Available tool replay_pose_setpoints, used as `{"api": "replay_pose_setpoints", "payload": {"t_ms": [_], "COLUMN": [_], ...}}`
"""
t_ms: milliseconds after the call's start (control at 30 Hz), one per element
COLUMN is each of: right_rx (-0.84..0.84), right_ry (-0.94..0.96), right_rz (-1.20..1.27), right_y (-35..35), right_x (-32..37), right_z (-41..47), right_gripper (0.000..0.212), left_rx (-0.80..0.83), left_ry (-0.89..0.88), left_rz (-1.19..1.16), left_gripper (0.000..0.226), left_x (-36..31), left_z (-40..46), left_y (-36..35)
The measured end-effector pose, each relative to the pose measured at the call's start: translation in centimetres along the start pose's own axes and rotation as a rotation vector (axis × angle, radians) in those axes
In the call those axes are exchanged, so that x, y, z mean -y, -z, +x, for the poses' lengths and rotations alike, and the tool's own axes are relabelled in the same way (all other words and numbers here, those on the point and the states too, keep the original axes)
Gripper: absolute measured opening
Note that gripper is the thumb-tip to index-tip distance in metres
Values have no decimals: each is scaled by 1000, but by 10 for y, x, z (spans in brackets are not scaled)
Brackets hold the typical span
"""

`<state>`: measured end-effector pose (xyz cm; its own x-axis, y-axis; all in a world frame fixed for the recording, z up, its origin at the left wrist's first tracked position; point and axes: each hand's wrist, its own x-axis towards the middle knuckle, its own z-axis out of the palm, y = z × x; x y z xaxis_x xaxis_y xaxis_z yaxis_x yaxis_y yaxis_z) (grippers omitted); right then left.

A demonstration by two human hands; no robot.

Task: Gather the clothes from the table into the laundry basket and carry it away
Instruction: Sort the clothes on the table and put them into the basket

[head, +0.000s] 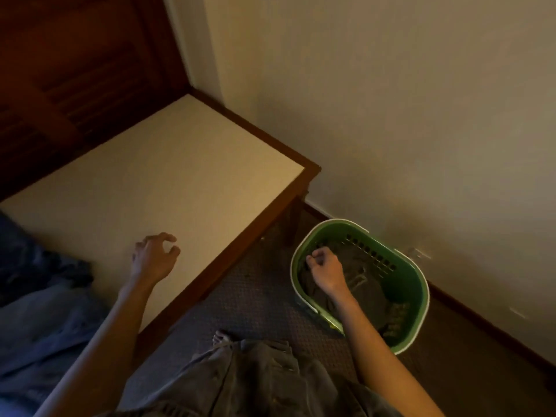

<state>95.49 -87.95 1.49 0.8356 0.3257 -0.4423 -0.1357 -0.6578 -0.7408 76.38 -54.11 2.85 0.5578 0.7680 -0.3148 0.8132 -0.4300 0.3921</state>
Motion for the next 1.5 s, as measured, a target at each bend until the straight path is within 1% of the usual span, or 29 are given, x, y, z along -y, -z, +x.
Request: {"api": "replay_pose_setpoints", "payload": {"t_ms": [133,233,267,300,367,400,433,500,567,633,700,733,767,833,867,900,933,967,1033,1067,1133,1200,1233,1300,1333,1367,1433,1500], "right_rx": [105,199,226,249,292,315,338,389,446,491,523,561,634,868,990,1088,1147,1149,1057,1011,949,872,797,607,552,533,585,712], "right_ry": [125,203,231,261,311,333,350,383,431,456,474,483,490,504,515,531,548,567,587,610,690,783,838,899,899,903,919,901], "right_rz": [-99,-145,-161,-174,-190,-201,-219,-264,-295,-309,-342,-361,-377,-368,-325,-254,-164,-85,8,27,7,-30,-54,-110,-115,-107,-113,-257], "right_y": [-58,-105,-121,-137,-172,-188,-204,-232,-252,-267,-280,-285,-290,-295,-296,-295,-293,-288,-272,-263,-246,-242,-245,-261,-271,-281,-303,-326], "right_x": [59,99,111,122,141,150,158,171,183,194,202,206,211,224,231,239,246,253,269,279,301,321,330,338,339,339,332,321], "right_z": [18,27,28,30,31,29,27,20,14,10,8,6,3,-9,-18,-27,-33,-35,-34,-32,-29,-29,-30,-31,-33,-35,-35,-30], "right_gripper": [18,18,17,17,18,18,18,18,17,16,18,25,38,79,96,103,104,102,95,87,71,61,60,68,72,76,79,84], "left_rx": [-171,-378,-446,-480,-412,-359,-306,-224,-200,-242,-308,-337,-352,-352,-341,-323,-312,-310,-308,-294,-244,-226,-257,-340,-329,-291,-246,-239], "left_ry": [179,365,445,524,678,722,746,745,691,621,561,536,501,377,290,204,128,65,-27,-58,-76,-72,-42,67,132,199,309,384], "left_rz": [24,5,-31,-65,-119,-145,-160,-111,-1,35,-57,-119,-181,-315,-380,-440,-493,-547,-669,-725,-793,-746,-668,-490,-418,-359,-265,-295], "left_gripper": [40,64,74,86,115,124,127,119,95,63,42,37,35,35,35,34,32,30,24,22,23,28,33,42,47,50,55,54], "left_x": [66,117,136,153,185,199,210,223,223,218,213,209,204,185,172,157,141,128,109,105,102,104,106,119,128,140,164,186], "left_z": [-17,-26,-28,-33,-44,-49,-53,-56,-50,-45,-42,-40,-37,-30,-25,-21,-17,-13,-5,-2,2,6,10,24,33,40,49,51], "left_y": [32,52,57,60,61,58,53,42,36,43,56,63,70,84,90,96,102,108,121,127,141,155,160,161,157,150,131,115]}}
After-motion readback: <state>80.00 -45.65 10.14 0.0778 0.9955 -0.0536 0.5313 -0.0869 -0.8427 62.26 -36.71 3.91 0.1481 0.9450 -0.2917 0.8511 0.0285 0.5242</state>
